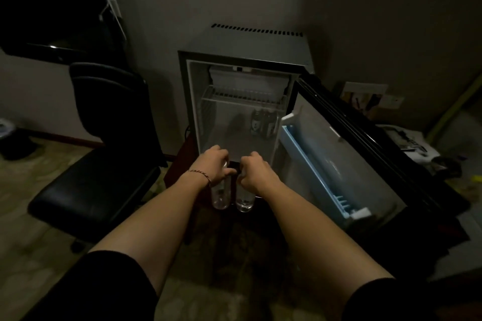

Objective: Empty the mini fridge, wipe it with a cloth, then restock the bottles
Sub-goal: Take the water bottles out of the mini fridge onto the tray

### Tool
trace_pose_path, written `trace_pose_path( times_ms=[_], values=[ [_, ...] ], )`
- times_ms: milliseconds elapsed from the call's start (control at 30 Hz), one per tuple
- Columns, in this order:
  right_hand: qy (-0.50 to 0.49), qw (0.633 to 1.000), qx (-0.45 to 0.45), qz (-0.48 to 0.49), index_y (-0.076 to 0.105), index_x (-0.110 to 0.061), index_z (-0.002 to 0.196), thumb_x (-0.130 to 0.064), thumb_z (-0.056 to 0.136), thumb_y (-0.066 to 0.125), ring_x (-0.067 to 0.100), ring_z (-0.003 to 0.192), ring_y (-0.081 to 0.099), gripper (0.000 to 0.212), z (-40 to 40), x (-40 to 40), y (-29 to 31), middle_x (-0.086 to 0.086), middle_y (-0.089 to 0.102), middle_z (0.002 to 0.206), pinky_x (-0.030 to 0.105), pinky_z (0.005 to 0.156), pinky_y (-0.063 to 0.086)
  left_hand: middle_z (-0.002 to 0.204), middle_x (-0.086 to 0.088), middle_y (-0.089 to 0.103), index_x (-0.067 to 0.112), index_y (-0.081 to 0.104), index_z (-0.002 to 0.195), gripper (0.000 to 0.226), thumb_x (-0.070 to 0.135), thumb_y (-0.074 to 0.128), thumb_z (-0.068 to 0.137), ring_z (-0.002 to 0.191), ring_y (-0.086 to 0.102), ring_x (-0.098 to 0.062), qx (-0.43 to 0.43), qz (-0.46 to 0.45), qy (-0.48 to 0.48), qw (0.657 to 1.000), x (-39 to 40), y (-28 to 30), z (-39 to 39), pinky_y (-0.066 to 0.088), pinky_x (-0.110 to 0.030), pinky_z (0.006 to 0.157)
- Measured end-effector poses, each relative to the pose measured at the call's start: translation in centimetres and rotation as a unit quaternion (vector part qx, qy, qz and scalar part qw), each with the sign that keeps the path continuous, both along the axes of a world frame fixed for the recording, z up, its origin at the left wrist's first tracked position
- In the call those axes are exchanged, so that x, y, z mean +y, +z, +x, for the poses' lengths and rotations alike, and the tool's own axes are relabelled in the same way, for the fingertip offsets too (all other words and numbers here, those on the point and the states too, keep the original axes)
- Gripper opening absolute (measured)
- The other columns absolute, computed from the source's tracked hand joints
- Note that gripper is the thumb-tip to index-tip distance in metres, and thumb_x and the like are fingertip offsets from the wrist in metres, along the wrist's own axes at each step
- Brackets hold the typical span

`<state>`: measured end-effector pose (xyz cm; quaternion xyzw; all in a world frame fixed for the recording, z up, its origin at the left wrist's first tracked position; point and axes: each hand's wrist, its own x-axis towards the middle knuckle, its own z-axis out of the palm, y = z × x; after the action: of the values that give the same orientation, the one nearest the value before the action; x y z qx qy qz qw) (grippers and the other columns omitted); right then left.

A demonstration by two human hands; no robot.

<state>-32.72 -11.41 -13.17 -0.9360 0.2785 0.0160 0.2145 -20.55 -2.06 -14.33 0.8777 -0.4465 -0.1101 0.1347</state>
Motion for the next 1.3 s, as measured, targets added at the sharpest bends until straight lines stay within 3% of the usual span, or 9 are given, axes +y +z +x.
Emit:
trace_pose_path(
  times_ms=[200, 400, 633, 733, 833, 933, 1033, 1200, 1300],
  values=[
    [-0.033, 0.999, 0.008, 0.001, 0.058, -0.019, 0.112, -0.025, 0.087, 0.073, 0.030, 0.106, 0.057, 0.030, -6.3, 3.7, 0.4, 0.007, 0.044, 0.121, 0.043, 0.088, 0.052, 0.099, 0.006, 0.044, 0.025, 0.052, 0.092, 0.025, 0.038, 0.072, 0.084, 0.091, 0.048, -0.012, 0.017, -0.004, -0.059, 0.998, 3.0, -0.5, -6.3, 0.044, -0.028, 0.082],
    [-0.086, 0.996, 0.019, 0.000, 0.059, -0.018, 0.112, -0.019, 0.088, 0.069, 0.028, 0.104, 0.057, 0.026, -14.3, 7.4, -0.6, 0.005, 0.042, 0.121, 0.044, 0.091, 0.053, 0.100, 0.007, 0.043, 0.026, 0.052, 0.093, 0.026, 0.038, 0.072, 0.084, 0.090, 0.049, -0.011, 0.036, -0.012, -0.121, 0.992, 5.4, -1.4, -13.1, 0.043, -0.027, 0.079],
    [-0.137, 0.989, 0.061, 0.007, 0.060, -0.019, 0.114, -0.021, 0.086, 0.073, 0.030, 0.113, 0.054, 0.031, -23.3, 8.1, -1.4, 0.004, 0.042, 0.127, 0.043, 0.094, 0.053, 0.103, 0.010, 0.039, 0.021, 0.058, 0.114, 0.034, 0.035, 0.071, 0.085, 0.094, 0.043, -0.008, 0.038, 0.010, -0.180, 0.983, 5.5, -1.8, -19.9, 0.045, -0.031, 0.090],
    [-0.141, 0.988, 0.068, 0.016, 0.060, -0.020, 0.117, -0.021, 0.085, 0.075, 0.025, 0.111, 0.055, 0.035, -26.6, 6.8, -2.0, 0.001, 0.042, 0.125, 0.040, 0.094, 0.054, 0.110, 0.005, 0.049, 0.018, 0.061, 0.115, 0.038, 0.035, 0.073, 0.084, 0.102, 0.049, -0.013, 0.038, 0.015, -0.192, 0.981, 4.7, -2.4, -23.2, 0.046, -0.032, 0.093],
    [-0.124, 0.990, 0.060, 0.034, 0.064, -0.022, 0.114, -0.022, 0.084, 0.075, 0.019, 0.097, 0.059, 0.032, -29.8, 4.8, -2.3, 0.000, 0.053, 0.117, 0.035, 0.083, 0.055, 0.112, -0.003, 0.054, 0.015, 0.062, 0.104, 0.033, 0.036, 0.074, 0.082, 0.102, 0.055, -0.021, 0.040, 0.017, -0.188, 0.981, 3.5, -2.9, -26.8, 0.049, -0.034, 0.087],
    [-0.096, 0.992, 0.069, 0.034, 0.063, -0.020, 0.115, -0.018, 0.087, 0.070, 0.016, 0.089, 0.058, 0.029, -32.8, 2.4, -2.1, -0.002, 0.058, 0.102, 0.033, 0.079, 0.052, 0.105, 0.000, 0.050, 0.016, 0.061, 0.102, 0.031, 0.037, 0.073, 0.083, 0.099, 0.055, -0.021, 0.041, 0.006, -0.171, 0.984, 1.9, -2.8, -30.1, 0.047, -0.032, 0.084],
    [-0.091, 0.993, 0.071, 0.026, 0.060, -0.019, 0.122, -0.014, 0.088, 0.067, 0.024, 0.100, 0.062, 0.035, -35.8, 0.1, -1.7, 0.004, 0.057, 0.113, 0.039, 0.089, 0.056, 0.102, 0.004, 0.045, 0.017, 0.061, 0.103, 0.029, 0.035, 0.073, 0.084, 0.096, 0.053, -0.018, 0.039, -0.002, -0.150, 0.988, -0.3, -2.4, -33.7, 0.047, -0.031, 0.085],
    [-0.051, 0.997, 0.052, -0.002, 0.060, -0.017, 0.116, -0.014, 0.087, 0.069, 0.023, 0.096, 0.056, 0.030, -40.4, -3.7, -1.2, 0.002, 0.043, 0.120, 0.037, 0.083, 0.054, 0.111, -0.001, 0.062, 0.022, 0.064, 0.106, 0.027, 0.028, 0.074, 0.083, 0.097, 0.061, -0.019, 0.062, 0.004, -0.104, 0.993, -3.8, -2.7, -39.2, 0.052, -0.032, 0.083],
    [-0.053, 0.998, 0.040, 0.003, 0.061, -0.018, 0.111, -0.015, 0.088, 0.069, 0.024, 0.099, 0.057, 0.025, -42.3, -5.8, -1.4, 0.001, 0.043, 0.119, 0.041, 0.087, 0.055, 0.112, -0.001, 0.059, 0.021, 0.059, 0.110, 0.030, 0.034, 0.071, 0.086, 0.098, 0.057, -0.018, 0.068, 0.027, -0.096, 0.993, -5.7, -3.2, -42.0, 0.051, -0.034, 0.087]
  ],
)
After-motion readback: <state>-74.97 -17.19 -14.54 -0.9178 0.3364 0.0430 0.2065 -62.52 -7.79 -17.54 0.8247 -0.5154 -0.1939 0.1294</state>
